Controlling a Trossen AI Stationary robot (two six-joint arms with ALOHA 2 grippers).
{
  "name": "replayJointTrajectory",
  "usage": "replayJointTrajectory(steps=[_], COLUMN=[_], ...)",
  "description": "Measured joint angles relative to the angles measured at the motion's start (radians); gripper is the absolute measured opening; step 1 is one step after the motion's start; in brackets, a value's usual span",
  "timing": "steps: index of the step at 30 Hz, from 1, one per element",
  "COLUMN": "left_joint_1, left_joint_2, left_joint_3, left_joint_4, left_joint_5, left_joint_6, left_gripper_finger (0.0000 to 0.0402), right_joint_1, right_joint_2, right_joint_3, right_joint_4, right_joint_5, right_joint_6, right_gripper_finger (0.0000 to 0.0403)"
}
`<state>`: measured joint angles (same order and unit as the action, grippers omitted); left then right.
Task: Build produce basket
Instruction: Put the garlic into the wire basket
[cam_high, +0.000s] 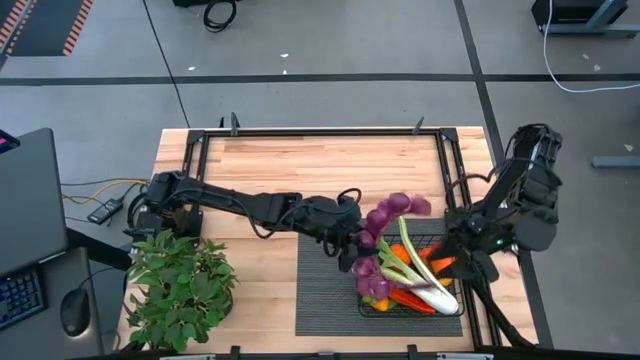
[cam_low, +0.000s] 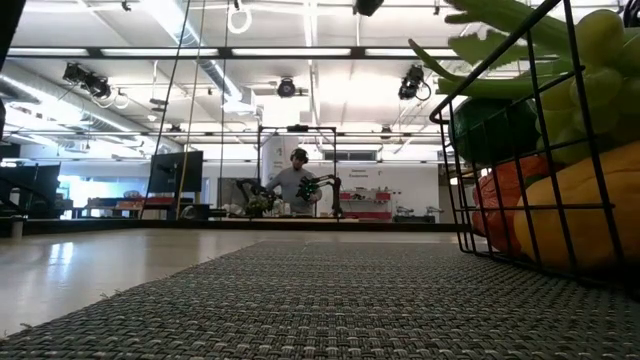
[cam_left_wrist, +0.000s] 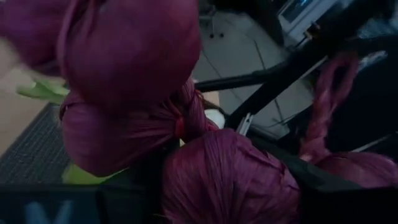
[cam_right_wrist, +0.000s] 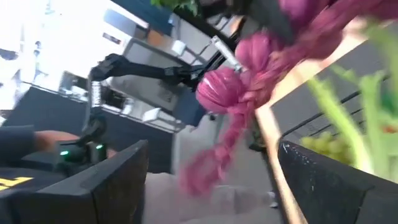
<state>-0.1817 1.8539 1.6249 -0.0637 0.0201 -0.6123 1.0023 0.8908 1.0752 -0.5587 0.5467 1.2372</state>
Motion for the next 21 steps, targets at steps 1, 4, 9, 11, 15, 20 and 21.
replayJointTrajectory(steps=[1, 4, 9, 11, 15, 20, 21], left_joint_1=[-0.003, -0.007, -0.007, -0.007, -0.007, -0.014, -0.017], left_joint_2=[0.001, 0.014, 0.038, 0.048, 0.07, 0.088, 0.093], left_joint_3=[0.0, 0.001, -0.001, -0.002, -0.003, 0.023, 0.04], left_joint_4=[0.002, 0.042, 0.045, 0.052, 0.079, 0.131, 0.135], left_joint_5=[0.0, -0.001, 0.004, 0.009, 0.025, 0.036, 0.036], left_joint_6=[0.016, 0.032, 0.054, 0.057, 0.059, 0.118, 0.155], left_gripper_finger=[0.0204, 0.0204, 0.0204, 0.0204, 0.0205, 0.0213, 0.0214], right_joint_1=[0.0, -0.004, -0.011, -0.026, -0.058, -0.083, -0.084], right_joint_2=[0.005, 0.016, 0.046, 0.064, 0.095, 0.119, 0.122], right_joint_3=[0.024, 0.09, 0.17, 0.191, 0.224, 0.274, 0.286], right_joint_4=[-0.039, -0.151, -0.295, -0.324, -0.361, -0.411, -0.423], right_joint_5=[0.009, 0.022, 0.047, 0.041, -0.002, -0.067, -0.068], right_joint_6=[-0.003, 0.012, 0.02, 0.02, 0.017, 0.016, 0.018], right_gripper_finger=[0.0361, 0.036, 0.0355, 0.0353, 0.0352, 0.0352, 0.0352])
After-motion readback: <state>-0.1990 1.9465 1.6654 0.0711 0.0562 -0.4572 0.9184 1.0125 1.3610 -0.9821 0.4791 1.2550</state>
